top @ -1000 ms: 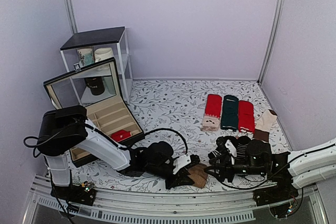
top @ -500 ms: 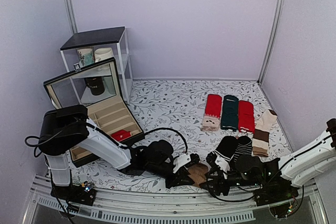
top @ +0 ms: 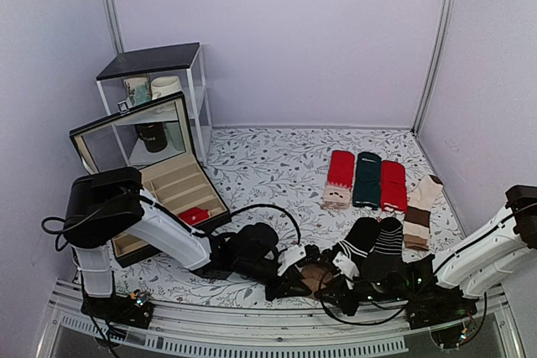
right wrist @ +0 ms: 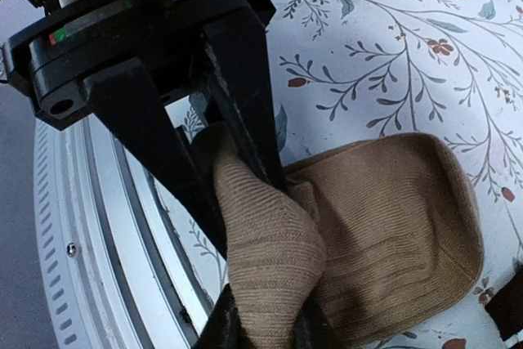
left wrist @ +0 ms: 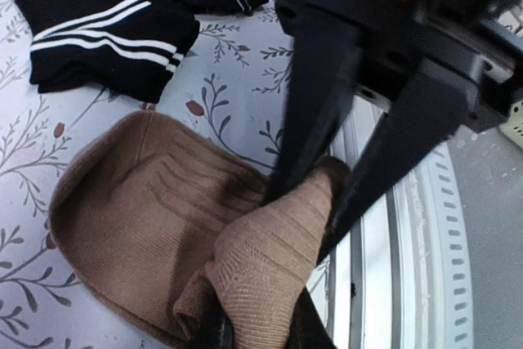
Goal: Roll the socks
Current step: Roll a pair of socks at the corner of the board.
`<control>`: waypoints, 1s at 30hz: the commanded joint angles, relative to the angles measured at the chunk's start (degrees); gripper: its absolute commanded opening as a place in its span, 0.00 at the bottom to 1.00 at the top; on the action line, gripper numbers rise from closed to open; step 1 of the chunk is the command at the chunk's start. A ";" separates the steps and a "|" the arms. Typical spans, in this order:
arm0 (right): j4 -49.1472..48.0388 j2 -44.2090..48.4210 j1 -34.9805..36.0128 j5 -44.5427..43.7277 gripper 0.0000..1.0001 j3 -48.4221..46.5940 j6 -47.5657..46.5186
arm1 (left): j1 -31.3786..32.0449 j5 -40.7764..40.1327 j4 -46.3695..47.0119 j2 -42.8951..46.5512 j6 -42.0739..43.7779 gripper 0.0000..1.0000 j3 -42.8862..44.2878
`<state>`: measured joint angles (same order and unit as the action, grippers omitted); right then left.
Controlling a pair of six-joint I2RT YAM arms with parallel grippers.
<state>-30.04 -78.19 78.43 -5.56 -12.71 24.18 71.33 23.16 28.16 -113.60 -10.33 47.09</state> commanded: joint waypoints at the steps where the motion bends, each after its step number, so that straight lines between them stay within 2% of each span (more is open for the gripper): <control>1: 1.70 -0.80 0.26 -1.61 0.04 1.95 5.91 | 1.31 -2.01 -23.23 -6.25 0.76 0.00 -4.58; 2: 2.04 -0.49 0.29 -2.24 0.02 2.63 7.36 | 1.46 -3.05 -22.87 -5.51 1.22 0.05 -4.57; 4: 1.99 0.38 0.16 -2.67 0.01 4.63 10.72 | 2.04 -6.37 -21.51 -3.06 2.31 0.21 -4.83; 8: 1.39 1.47 -1.65 -0.81 0.01 8.13 16.80 | 3.92 -14.94 -14.71 4.61 6.99 0.24 -5.58; 12: 0.30 0.82 -5.00 3.82 0.02 10.46 21.43 | 6.56 -21.03 -3.07 10.70 15.53 0.41 -7.98; 18: -0.24 -2.03 -6.87 9.03 0.02 10.10 24.74 | 8.75 -23.12 14.93 14.99 28.68 0.47 -14.94; 25: -2.75 -7.83 -6.88 12.69 0.02 9.62 26.08 | 7.93 -23.16 23.12 10.76 36.52 0.53 -15.01; 30: -4.00 -11.53 -6.98 14.31 0.02 8.22 25.50 | 5.49 -21.46 28.47 6.23 36.38 0.55 -13.88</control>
<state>-46.39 -84.73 71.55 5.69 -5.76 49.32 78.76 0.82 49.78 -104.31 23.88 32.18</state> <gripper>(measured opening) 0.094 0.542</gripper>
